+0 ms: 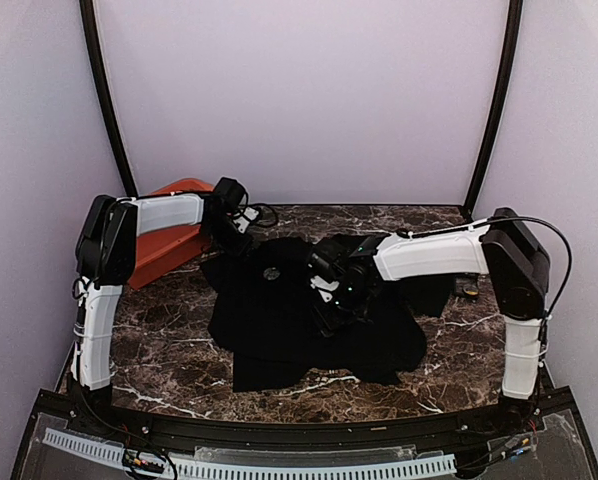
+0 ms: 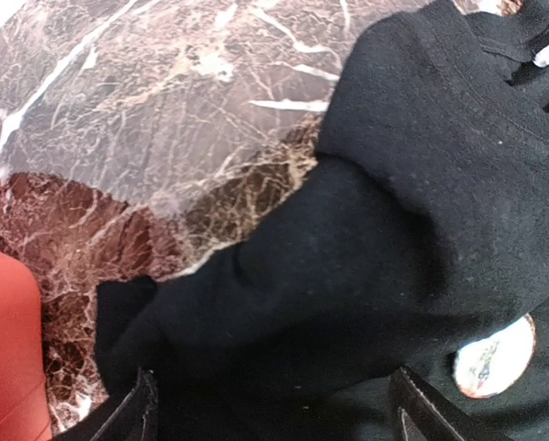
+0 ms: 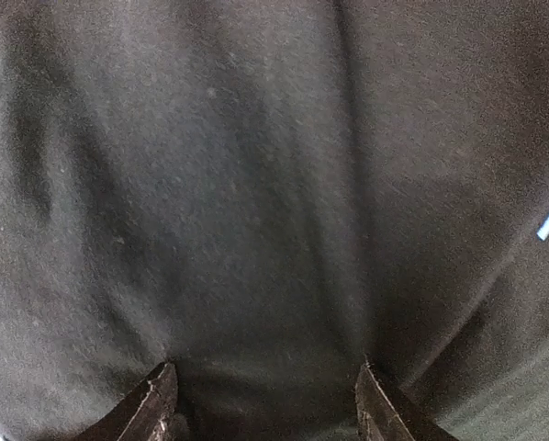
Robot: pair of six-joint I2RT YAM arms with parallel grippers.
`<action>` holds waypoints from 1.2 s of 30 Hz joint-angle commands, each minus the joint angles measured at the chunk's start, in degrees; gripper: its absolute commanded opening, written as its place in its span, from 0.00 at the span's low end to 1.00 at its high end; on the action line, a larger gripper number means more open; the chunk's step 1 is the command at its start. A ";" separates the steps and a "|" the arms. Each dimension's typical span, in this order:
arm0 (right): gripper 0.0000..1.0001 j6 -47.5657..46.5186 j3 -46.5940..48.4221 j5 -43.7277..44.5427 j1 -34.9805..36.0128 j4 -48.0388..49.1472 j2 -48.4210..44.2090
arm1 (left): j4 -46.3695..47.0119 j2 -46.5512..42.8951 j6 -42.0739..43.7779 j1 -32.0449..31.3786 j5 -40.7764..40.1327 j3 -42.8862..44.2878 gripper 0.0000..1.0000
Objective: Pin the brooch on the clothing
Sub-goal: Smooth out the clothing with brooches at the center of the board.
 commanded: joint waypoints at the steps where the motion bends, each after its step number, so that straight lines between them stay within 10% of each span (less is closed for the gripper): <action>1: 0.65 -2.77 0.32 -1.35 -1.20 -3.24 -3.95 | -1.88 -0.57 -1.32 0.43 0.39 2.55 0.87; 22: 0.69 1.28 4.96 4.63 -10.63 4.69 -15.24 | 5.57 -24.53 -7.03 -10.32 2.29 -19.99 0.99; 36: 0.66 3.02 -1.92 -3.58 -6.00 15.11 -13.45 | 13.74 -17.15 -13.69 -14.55 0.95 -25.87 0.95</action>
